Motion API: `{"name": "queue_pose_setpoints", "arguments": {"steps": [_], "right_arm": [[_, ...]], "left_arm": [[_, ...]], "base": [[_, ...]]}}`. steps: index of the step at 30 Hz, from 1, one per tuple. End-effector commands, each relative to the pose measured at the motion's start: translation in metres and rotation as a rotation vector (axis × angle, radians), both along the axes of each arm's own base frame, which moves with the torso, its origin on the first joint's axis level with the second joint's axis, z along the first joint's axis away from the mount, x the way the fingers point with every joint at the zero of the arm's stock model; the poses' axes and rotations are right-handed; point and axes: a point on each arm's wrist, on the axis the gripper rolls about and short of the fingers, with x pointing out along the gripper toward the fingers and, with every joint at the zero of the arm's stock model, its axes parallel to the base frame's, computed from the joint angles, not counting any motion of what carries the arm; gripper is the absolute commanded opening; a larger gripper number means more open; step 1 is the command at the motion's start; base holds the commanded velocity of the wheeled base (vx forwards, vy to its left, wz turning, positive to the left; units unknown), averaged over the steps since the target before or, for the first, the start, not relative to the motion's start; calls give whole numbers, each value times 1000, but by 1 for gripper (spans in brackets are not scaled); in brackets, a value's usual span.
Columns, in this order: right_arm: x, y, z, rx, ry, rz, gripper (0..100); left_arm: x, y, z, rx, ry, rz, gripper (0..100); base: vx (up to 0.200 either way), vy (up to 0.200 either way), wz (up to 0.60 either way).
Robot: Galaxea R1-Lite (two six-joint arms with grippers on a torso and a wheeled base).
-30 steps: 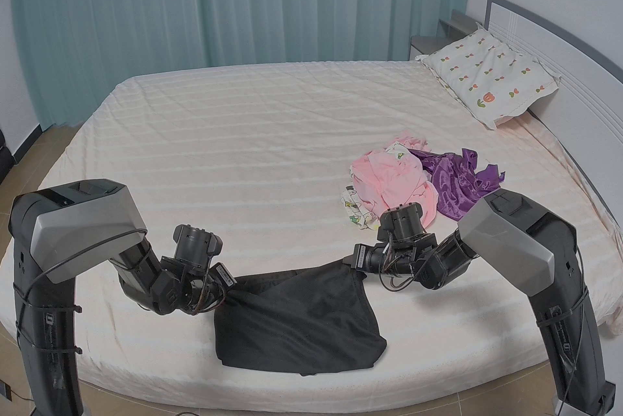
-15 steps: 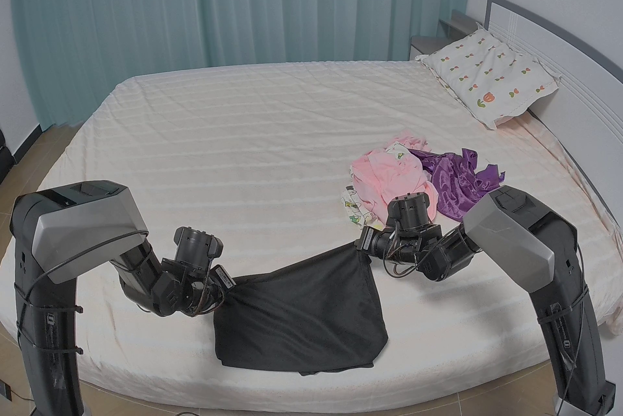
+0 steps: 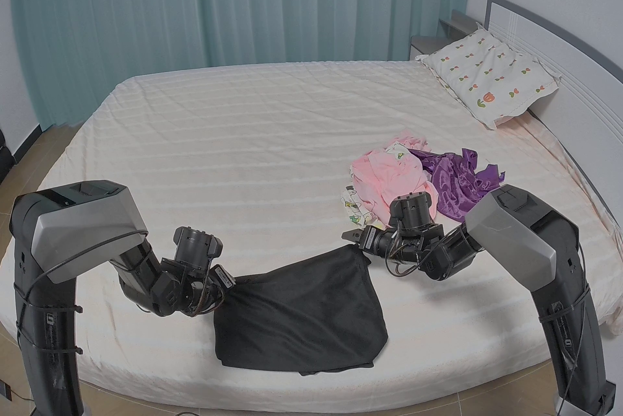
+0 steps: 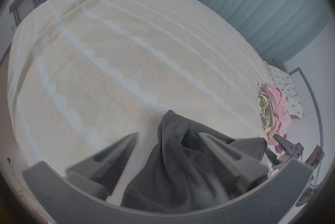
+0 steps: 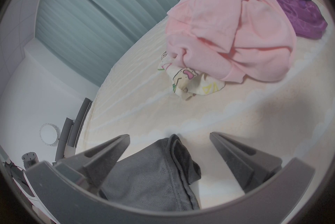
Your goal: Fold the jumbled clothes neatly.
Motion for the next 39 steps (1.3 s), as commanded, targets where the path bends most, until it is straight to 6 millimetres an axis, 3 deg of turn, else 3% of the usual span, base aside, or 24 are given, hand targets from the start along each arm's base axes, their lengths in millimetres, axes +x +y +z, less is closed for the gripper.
{"name": "queue_pose_setpoints", "arguments": {"steps": [1,4,7,9,10,17,25,32,39], "right_arm": [[-5,-11,17,9,2,-22,100],[-20,-18,27,-4,28,-24,100],[-49,-35,36,-13,54,-38,100],[-50,-36,36,-14,57,-38,100],[-72,-47,37,-7,59,-45,100],[-123,-56,25,31,81,-49,100],[-142,-61,25,43,67,-42,100],[-144,-61,21,41,78,-36,100],[-146,-62,20,39,87,-32,100]], "left_arm": [[0,2,4,-6,-9,10,100],[-4,6,11,-31,-12,19,100],[-21,4,16,-81,21,-65,100],[-21,4,15,-80,23,-69,100],[-33,-3,14,-74,14,-148,100],[-64,-6,1,28,-48,-390,100],[-66,-9,-16,115,-57,-536,100],[-67,-7,-17,166,-60,-577,100],[-66,2,-2,173,-97,-540,100]], "base": [[0,0,0],[0,0,0],[0,0,0],[0,0,0],[0,0,0],[0,0,0],[0,0,0],[0,0,0],[0,0,0]]}}
